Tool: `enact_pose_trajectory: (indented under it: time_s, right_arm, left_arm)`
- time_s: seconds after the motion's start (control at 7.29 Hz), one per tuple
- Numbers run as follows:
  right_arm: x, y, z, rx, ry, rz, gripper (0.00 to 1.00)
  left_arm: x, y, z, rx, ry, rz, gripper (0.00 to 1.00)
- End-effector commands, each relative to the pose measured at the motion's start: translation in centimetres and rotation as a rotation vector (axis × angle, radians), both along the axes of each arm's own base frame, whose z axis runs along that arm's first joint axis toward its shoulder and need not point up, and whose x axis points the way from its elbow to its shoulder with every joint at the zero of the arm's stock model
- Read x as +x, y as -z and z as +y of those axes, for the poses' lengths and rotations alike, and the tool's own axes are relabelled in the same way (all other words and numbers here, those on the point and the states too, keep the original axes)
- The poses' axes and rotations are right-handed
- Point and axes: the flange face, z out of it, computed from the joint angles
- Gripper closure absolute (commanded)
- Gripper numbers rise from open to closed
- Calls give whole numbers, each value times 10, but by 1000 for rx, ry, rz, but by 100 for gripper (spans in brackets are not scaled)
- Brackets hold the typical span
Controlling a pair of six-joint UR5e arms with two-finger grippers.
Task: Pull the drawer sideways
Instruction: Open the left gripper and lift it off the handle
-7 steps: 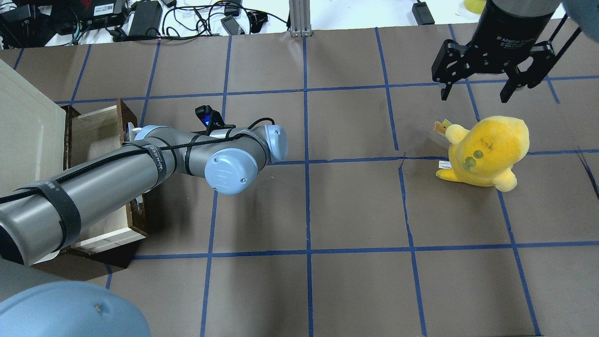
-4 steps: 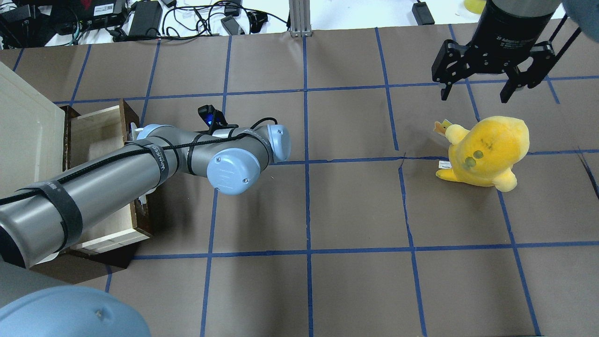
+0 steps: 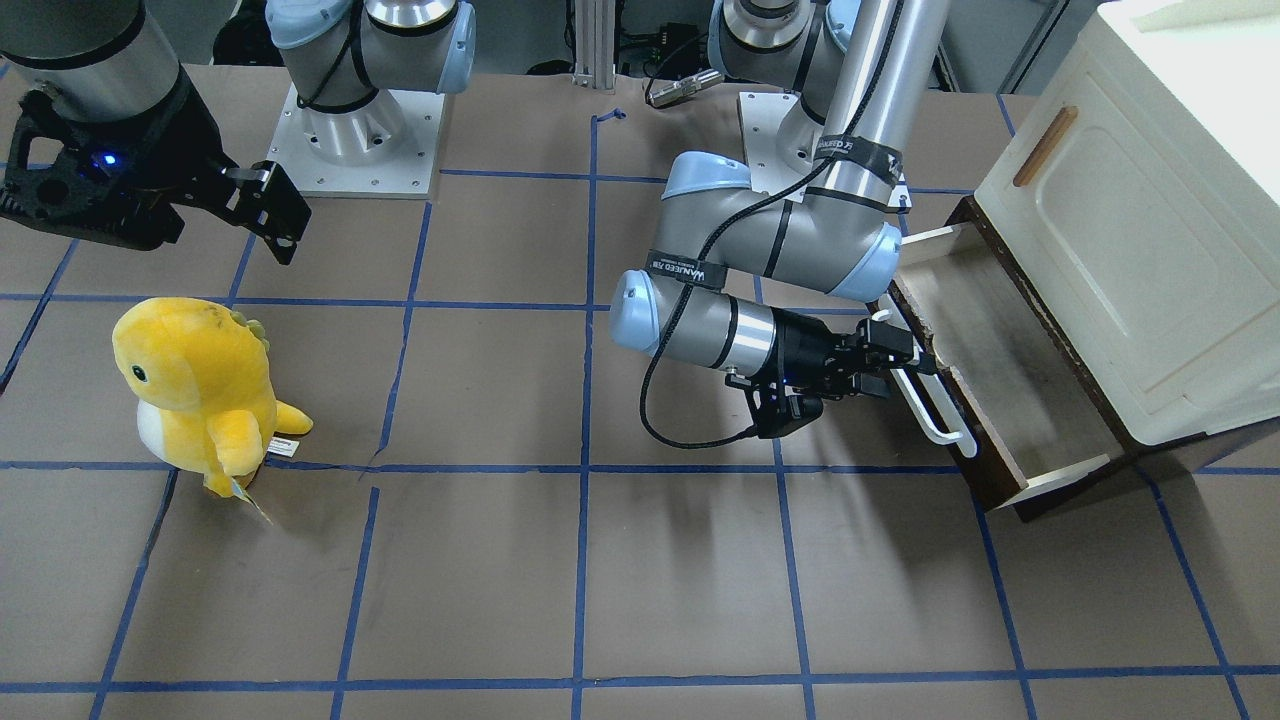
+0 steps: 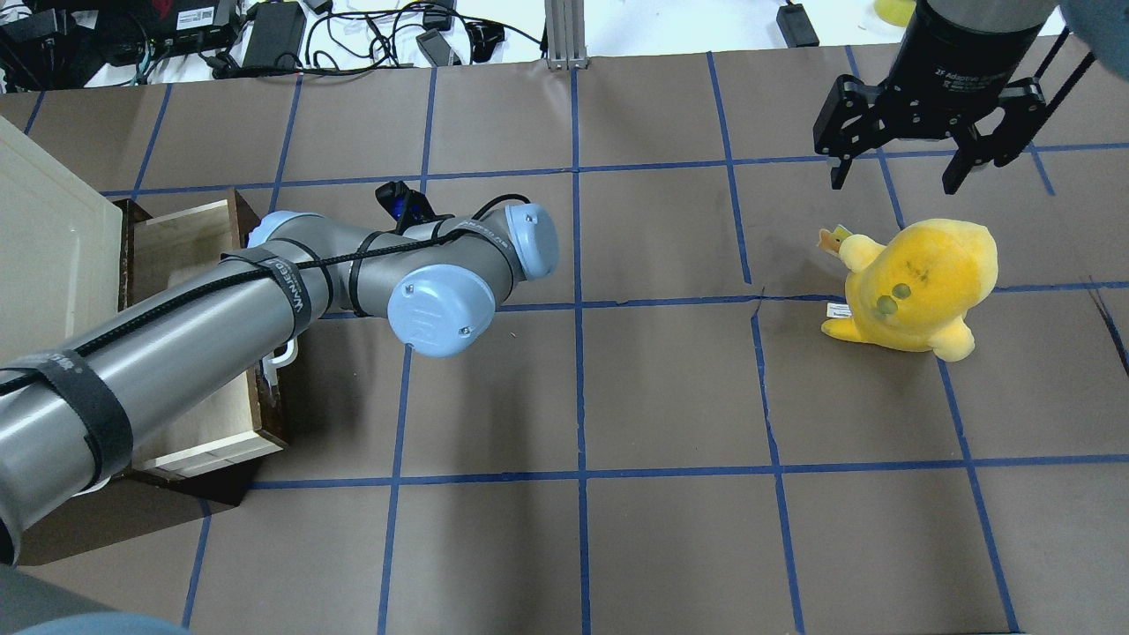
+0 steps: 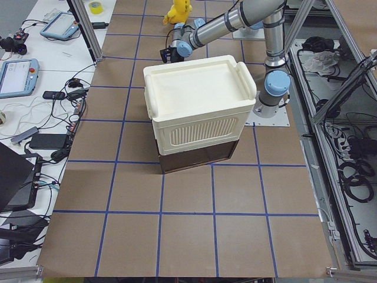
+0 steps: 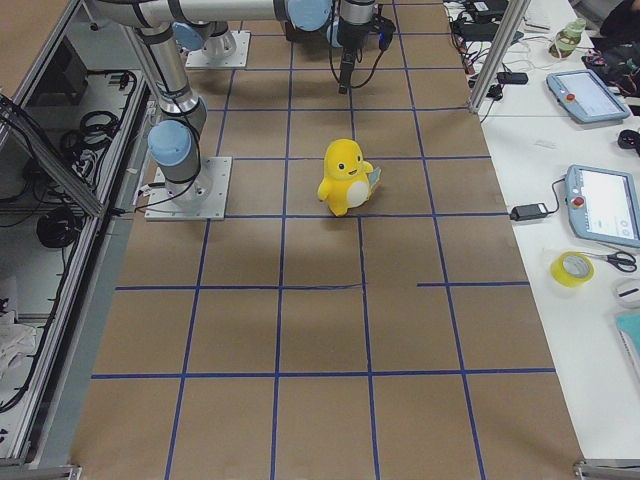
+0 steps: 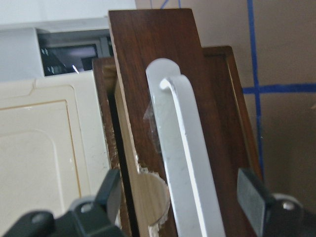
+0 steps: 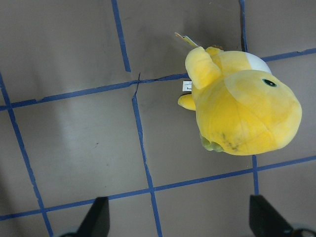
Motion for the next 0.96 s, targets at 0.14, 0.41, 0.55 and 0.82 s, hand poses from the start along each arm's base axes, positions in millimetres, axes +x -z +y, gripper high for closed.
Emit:
enact_pose_trajectory:
  time_s: [0.14, 0.41, 0.55, 0.82]
  right_arm:
    - [-1, 0, 0, 0, 2, 0, 0]
    - [0, 0, 0, 0, 0, 0, 0]
    - [0, 0, 0, 0, 0, 0, 0]
    - [0, 0, 0, 0, 0, 0, 0]
  left_arm:
    - [-67, -124, -4, 54, 103, 684, 16]
    - [-31, -209, 7, -40, 103, 916, 16]
    - [4, -233, 9, -74, 33, 1050, 16]
    - [52, -269, 16, -134, -31, 1162, 15]
